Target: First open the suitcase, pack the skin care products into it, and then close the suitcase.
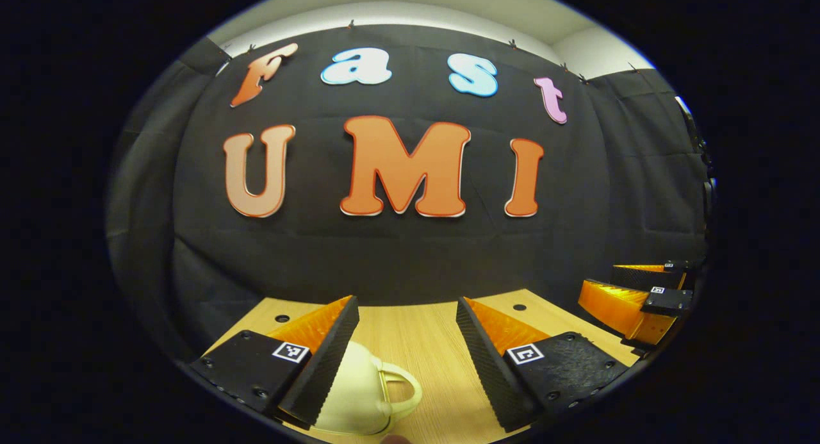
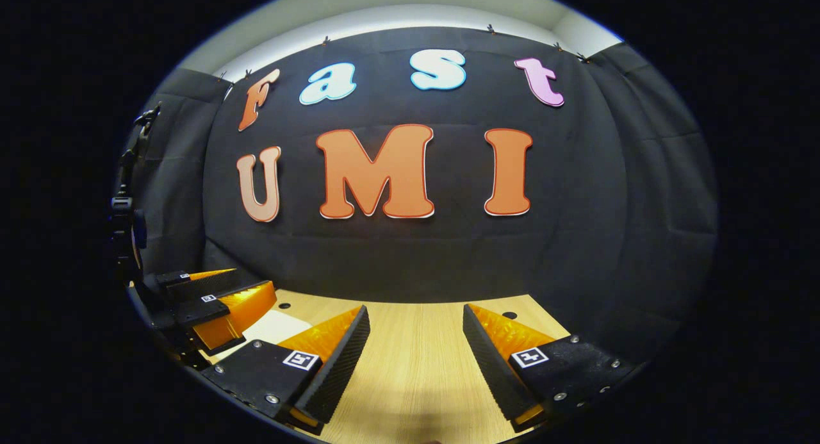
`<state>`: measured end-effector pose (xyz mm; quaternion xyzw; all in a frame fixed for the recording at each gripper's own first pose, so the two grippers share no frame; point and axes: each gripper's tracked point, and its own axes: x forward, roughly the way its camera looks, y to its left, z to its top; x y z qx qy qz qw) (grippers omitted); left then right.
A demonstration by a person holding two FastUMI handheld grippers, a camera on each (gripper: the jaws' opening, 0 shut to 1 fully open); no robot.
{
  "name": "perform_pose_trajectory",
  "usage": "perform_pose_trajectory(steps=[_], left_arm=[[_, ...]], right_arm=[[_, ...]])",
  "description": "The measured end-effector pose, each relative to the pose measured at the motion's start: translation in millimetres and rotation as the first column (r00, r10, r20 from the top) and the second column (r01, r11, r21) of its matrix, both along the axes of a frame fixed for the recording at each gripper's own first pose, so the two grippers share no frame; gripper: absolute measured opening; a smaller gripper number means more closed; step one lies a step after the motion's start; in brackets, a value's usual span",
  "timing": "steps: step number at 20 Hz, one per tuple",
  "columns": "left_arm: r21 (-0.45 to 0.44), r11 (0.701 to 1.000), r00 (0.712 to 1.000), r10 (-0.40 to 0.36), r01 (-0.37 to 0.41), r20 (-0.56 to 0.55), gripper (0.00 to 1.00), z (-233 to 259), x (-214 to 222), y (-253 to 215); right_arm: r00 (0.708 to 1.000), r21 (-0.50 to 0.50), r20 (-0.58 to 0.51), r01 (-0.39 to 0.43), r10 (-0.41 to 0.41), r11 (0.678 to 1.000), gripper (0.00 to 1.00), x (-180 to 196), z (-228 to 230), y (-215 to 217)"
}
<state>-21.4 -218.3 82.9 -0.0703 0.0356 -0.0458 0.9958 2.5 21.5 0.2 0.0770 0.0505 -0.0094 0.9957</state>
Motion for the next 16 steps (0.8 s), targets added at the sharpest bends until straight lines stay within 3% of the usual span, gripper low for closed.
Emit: perform_pose_trajectory(steps=[8,16], left_arm=[[0.006,0.993,0.992,0.120,-0.120,0.038,0.96,30,-36,-4],[-0.016,0.993,0.989,0.114,-0.113,0.091,0.96,57,-12,2]], right_arm=[[0.990,-0.088,0.108,-0.082,0.091,0.993,0.93,-17,34,-16],[0.974,-0.235,0.198,-0.060,0.108,0.970,0.94,1,68,-10]])
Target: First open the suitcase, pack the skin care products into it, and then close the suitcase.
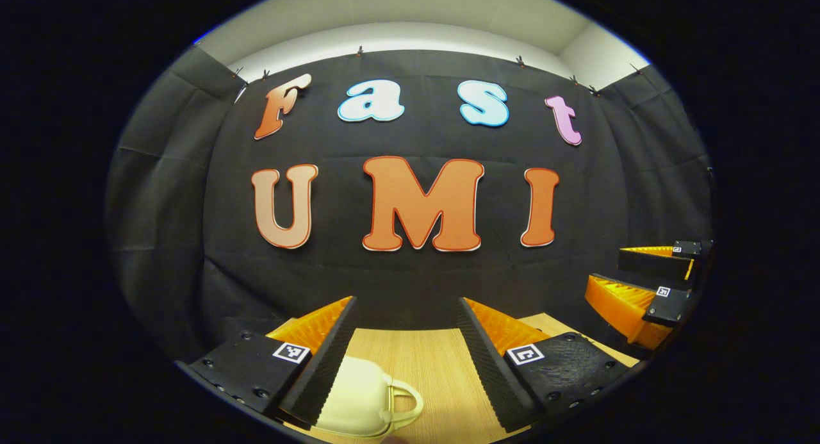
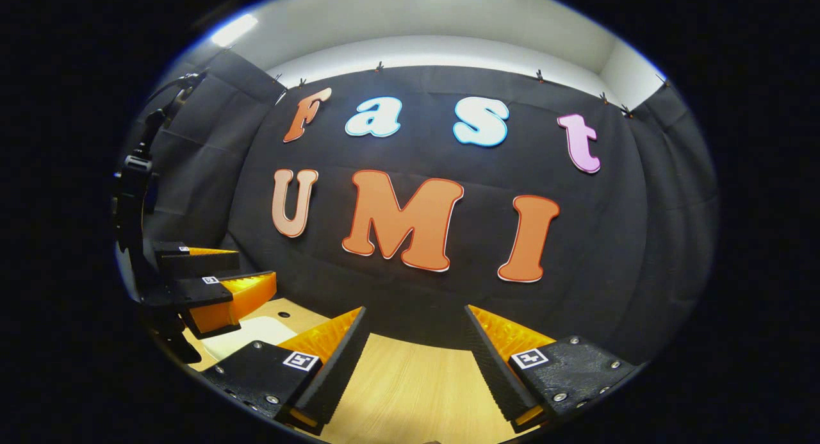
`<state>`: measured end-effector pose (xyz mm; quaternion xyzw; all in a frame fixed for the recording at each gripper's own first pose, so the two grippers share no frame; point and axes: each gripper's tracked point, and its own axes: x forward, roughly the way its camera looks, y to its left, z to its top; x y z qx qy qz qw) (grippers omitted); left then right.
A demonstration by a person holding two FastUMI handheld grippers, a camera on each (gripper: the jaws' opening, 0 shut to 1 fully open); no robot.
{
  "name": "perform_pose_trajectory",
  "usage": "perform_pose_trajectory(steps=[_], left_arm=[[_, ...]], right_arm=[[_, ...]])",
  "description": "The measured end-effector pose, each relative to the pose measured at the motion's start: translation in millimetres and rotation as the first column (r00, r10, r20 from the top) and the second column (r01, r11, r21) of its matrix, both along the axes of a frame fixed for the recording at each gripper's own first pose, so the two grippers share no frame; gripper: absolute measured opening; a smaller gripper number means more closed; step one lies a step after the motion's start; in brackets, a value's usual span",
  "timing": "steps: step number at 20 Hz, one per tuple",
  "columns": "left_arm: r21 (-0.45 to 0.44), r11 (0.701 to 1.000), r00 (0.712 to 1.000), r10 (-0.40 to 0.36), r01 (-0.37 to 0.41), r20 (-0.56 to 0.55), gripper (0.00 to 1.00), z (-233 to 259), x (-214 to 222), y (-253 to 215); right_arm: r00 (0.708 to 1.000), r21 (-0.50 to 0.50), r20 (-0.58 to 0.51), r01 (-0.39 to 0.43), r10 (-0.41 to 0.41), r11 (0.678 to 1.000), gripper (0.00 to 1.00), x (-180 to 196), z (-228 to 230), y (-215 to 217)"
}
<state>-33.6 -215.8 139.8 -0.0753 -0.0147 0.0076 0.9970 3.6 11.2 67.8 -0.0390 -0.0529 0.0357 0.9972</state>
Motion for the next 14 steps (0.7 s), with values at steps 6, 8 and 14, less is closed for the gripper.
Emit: perform_pose_trajectory(steps=[6,8,14], left_arm=[[0.008,1.000,0.998,-0.011,0.010,0.060,0.96,5,36,17],[0.009,0.999,0.998,-0.032,0.031,0.056,0.96,-3,48,18],[0.005,0.998,0.997,-0.067,0.067,0.047,0.96,-19,72,20]], right_arm=[[1.000,0.005,0.011,0.025,-0.025,1.000,0.93,26,-2,9],[0.999,0.021,0.002,0.051,-0.051,0.998,0.95,33,-5,10],[0.995,0.028,-0.010,0.098,-0.097,0.995,0.96,51,-9,5]])
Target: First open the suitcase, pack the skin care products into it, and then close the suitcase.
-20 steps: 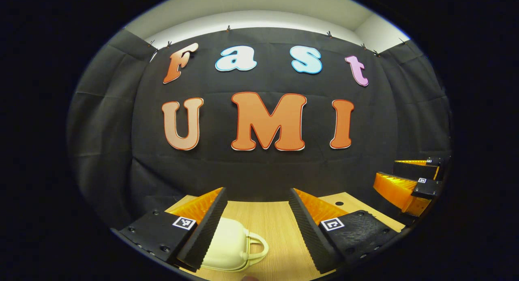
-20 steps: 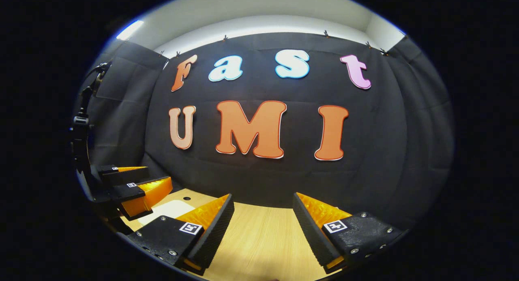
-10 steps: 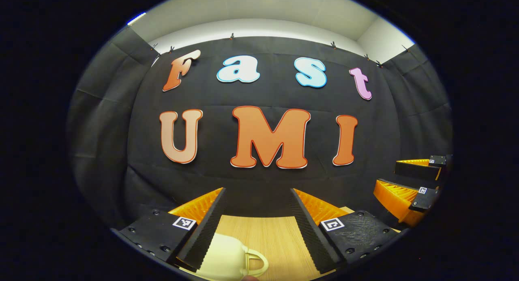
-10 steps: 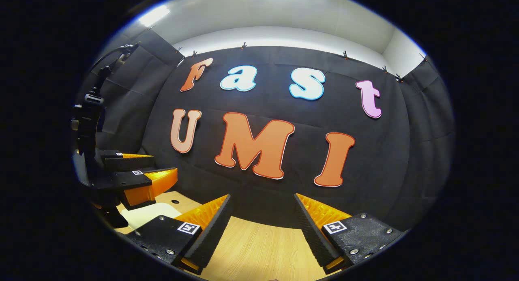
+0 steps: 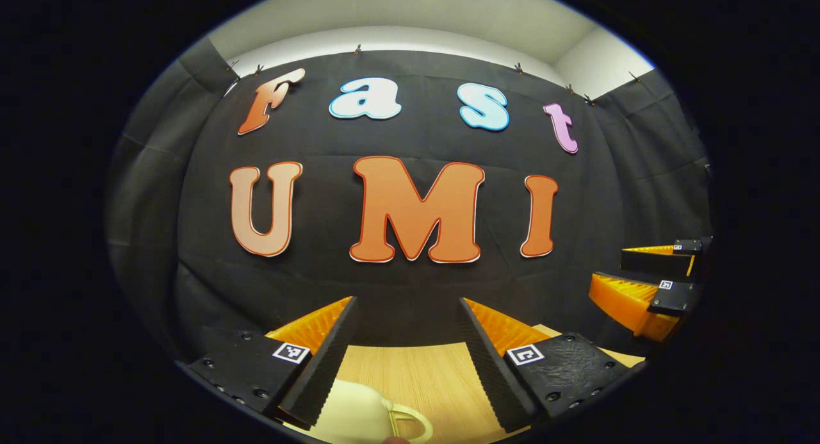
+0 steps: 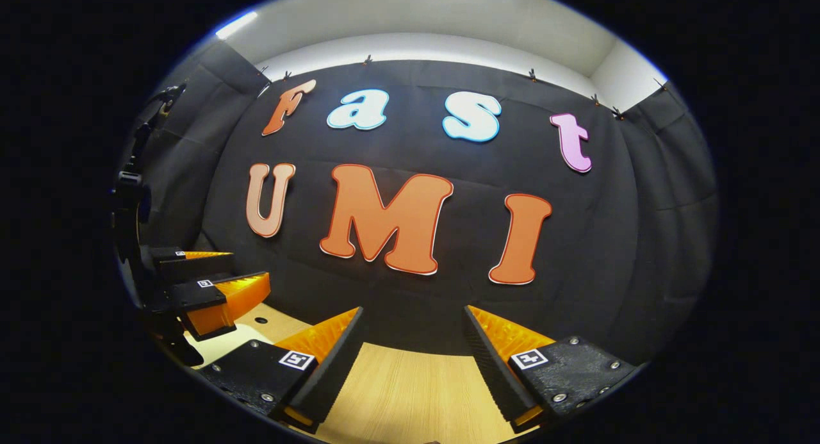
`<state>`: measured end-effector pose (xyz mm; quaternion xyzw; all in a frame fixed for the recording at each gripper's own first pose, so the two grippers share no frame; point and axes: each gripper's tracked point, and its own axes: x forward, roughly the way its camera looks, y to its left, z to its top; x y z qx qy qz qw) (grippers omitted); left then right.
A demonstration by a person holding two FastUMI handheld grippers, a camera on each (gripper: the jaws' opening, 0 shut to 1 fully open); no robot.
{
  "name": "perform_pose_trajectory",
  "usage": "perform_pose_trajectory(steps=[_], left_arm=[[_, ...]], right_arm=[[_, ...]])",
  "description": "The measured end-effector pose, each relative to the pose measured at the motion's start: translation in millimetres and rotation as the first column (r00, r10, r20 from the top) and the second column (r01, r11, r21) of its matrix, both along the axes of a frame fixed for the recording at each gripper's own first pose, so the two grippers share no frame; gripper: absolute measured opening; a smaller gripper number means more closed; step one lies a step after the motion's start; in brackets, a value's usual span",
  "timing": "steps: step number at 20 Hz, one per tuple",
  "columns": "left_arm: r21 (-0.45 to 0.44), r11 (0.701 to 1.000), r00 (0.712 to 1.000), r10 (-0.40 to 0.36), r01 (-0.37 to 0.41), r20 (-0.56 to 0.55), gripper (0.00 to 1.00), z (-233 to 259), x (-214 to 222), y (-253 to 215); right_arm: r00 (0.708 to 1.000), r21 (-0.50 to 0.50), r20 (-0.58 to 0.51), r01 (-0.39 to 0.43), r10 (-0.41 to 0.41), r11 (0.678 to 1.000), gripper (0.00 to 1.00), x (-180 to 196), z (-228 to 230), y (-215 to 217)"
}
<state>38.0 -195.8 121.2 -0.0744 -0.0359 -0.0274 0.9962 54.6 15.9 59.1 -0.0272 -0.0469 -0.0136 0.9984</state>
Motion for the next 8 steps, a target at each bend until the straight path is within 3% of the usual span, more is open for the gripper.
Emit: perform_pose_trajectory(steps=[8], left_arm=[[0.012,0.998,0.998,0.061,-0.061,-0.006,0.96,0,-15,-23]], right_arm=[[0.990,-0.007,0.021,-0.142,0.142,0.990,0.95,-1,-2,0]])
